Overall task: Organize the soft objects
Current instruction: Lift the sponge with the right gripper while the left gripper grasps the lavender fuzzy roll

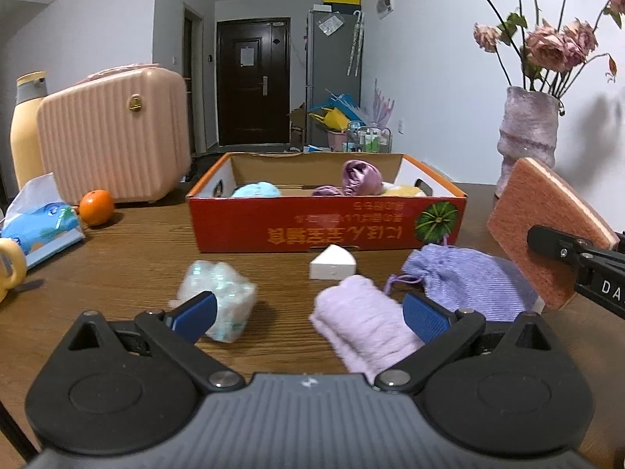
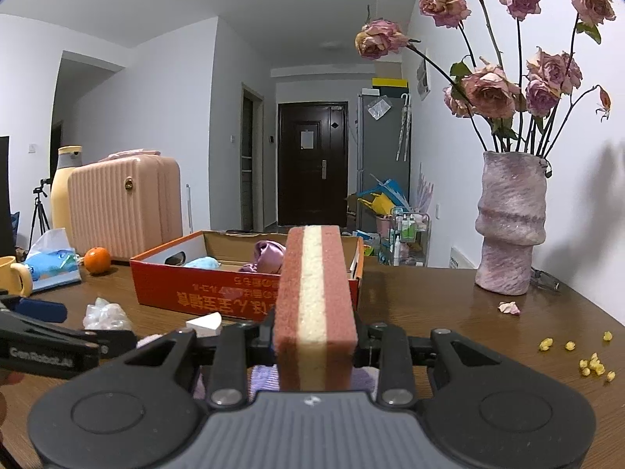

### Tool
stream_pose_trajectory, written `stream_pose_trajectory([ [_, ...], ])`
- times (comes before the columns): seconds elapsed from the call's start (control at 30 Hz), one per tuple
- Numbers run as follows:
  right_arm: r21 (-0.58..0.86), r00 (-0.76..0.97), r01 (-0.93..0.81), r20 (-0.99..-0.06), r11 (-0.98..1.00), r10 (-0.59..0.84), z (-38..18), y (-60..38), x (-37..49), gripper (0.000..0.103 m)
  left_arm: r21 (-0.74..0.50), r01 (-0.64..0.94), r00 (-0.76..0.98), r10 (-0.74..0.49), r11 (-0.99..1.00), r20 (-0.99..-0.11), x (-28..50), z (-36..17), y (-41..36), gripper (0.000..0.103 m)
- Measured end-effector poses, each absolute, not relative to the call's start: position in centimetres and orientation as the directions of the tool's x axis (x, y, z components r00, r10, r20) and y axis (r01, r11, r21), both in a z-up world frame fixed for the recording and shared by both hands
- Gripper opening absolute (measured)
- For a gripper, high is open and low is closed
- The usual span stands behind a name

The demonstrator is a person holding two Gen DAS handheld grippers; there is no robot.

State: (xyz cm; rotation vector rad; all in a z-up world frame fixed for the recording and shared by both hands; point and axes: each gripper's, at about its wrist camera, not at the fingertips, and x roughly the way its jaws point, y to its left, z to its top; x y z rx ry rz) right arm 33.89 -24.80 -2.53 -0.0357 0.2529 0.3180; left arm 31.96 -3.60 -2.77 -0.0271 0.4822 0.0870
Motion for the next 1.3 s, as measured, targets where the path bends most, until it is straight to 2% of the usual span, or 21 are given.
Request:
stream_pose_trajectory([
  [0.23,-0.008,0.921,-0.313,-0.246,0.95,0.302,-2.5,-26.3,34.1,0.03,0.009,-0.071,0.862,0.066,0.997,-0.503,33.6,-3.5,-6.1,0.103],
  [0.57,-0.008,0.921,-0.312,-0.249,0.95,0.301,-2.6,-27.3,34.3,0.03,0.095,-0.087,0.807,0.126,0.992,-0.577,35.4,-5.4,-8.6,0.103],
  [0.8,-0.022,0.917,-0.316,-0.266,0.949,0.299,-3.1,-26.9,34.6,0.03,0.102,-0.091,0.797,0.133,0.991,-0.589,35.8,-6.0,-8.5,0.103],
  [0.87,-0.031,0.918,-0.311,-0.271,0.95,0.291,-3.3,-26.6,34.7,0.03,0.105,-0.086,0.792,0.132,0.991,-0.597,36.0,-6.1,-8.5,0.099],
  [0.93,-0.043,0.918,-0.308,-0.274,0.951,0.285,-3.4,-26.4,34.7,0.03,0.101,-0.08,0.786,0.125,0.992,-0.605,36.3,-6.2,-8.4,0.084],
  [0.97,-0.05,0.919,-0.307,-0.277,0.95,0.283,-3.5,-26.2,34.8,0.03,0.093,-0.076,0.783,0.117,0.993,-0.611,36.3,-6.2,-8.4,0.081],
  [1.03,-0.062,0.92,-0.306,-0.277,0.95,0.278,-3.6,-26.0,34.7,0.03,0.072,-0.065,0.779,0.095,0.995,-0.62,36.4,-6.3,-8.2,0.062],
  [1.07,-0.064,0.92,-0.305,-0.276,0.95,0.276,-3.7,-25.9,34.7,0.03,0.069,-0.063,0.779,0.092,0.996,-0.621,36.5,-6.3,-8.1,0.058],
  [1.13,-0.055,0.922,-0.299,-0.276,0.953,0.273,-3.7,-25.8,34.7,0.03,0.067,-0.064,0.78,0.092,0.996,-0.619,36.5,-6.3,-8.0,0.054],
  [1.3,-0.034,0.925,-0.286,-0.272,0.958,0.266,-3.5,-25.5,34.4,0.03,0.05,-0.062,0.79,0.08,0.997,-0.608,36.2,-5.9,-7.5,0.05],
])
